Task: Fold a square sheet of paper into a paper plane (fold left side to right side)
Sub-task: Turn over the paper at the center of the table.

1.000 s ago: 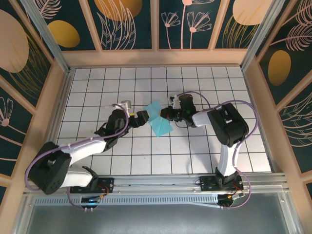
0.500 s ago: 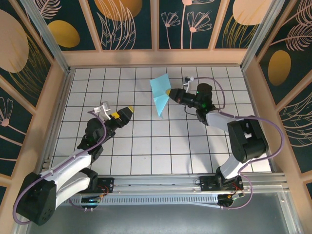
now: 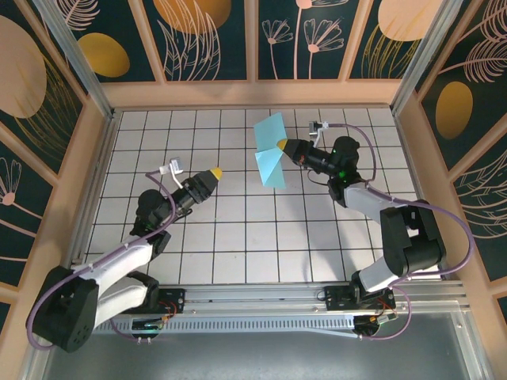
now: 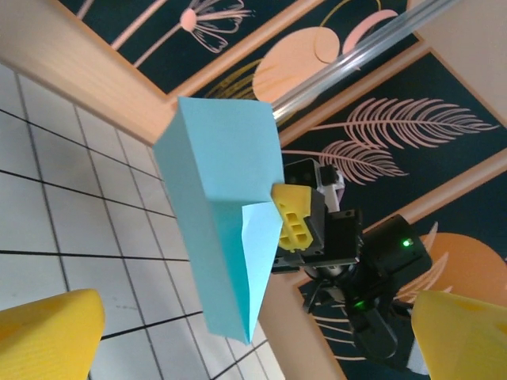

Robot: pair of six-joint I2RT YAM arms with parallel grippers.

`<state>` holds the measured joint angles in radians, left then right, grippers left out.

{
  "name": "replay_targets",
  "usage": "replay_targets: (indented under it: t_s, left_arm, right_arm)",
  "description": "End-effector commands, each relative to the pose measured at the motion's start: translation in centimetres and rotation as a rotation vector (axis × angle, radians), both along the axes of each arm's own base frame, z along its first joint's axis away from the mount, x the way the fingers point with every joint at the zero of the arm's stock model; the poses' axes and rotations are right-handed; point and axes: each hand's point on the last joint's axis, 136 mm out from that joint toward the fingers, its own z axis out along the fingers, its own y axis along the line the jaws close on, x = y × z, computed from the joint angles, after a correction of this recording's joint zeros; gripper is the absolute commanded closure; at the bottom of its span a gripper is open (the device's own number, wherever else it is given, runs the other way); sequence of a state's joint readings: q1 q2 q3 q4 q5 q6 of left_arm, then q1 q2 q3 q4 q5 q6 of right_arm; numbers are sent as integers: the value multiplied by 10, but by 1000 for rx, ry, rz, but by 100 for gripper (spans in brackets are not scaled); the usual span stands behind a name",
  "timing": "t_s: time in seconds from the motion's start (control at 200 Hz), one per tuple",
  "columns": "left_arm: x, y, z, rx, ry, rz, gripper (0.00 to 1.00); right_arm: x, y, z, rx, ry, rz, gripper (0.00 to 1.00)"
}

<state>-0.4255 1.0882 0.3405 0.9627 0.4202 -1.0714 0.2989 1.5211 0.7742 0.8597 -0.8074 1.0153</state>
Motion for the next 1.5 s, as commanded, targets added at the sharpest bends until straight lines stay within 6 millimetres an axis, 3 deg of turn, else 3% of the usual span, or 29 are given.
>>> replay_targets:
  t_s: [0.0, 0.155, 0.4, 1.121, 1.261, 1.496]
  left_arm:
    - [-6, -13, 43, -94, -105, -100, 1]
    - [-2, -30, 48, -123, -105, -146, 1]
    - [8, -54, 48, -180, -61, -187, 1]
    - [23, -95, 36, -225, -3, -264, 2]
    - [24, -101, 37, -234, -1, -289, 6]
    - [24, -104, 36, -218, -6, -296, 22]
  right_arm:
    - [-13, -1, 25, 59, -28, 31, 100]
    - [-14, -1, 22, 65, 19, 32, 100]
    - [-20, 4, 38, 100, 8, 57, 100]
    - [-26, 18, 45, 160, -9, 85, 100]
    - [-27, 23, 43, 158, -2, 94, 100]
    - [-24, 26, 35, 164, 20, 96, 100]
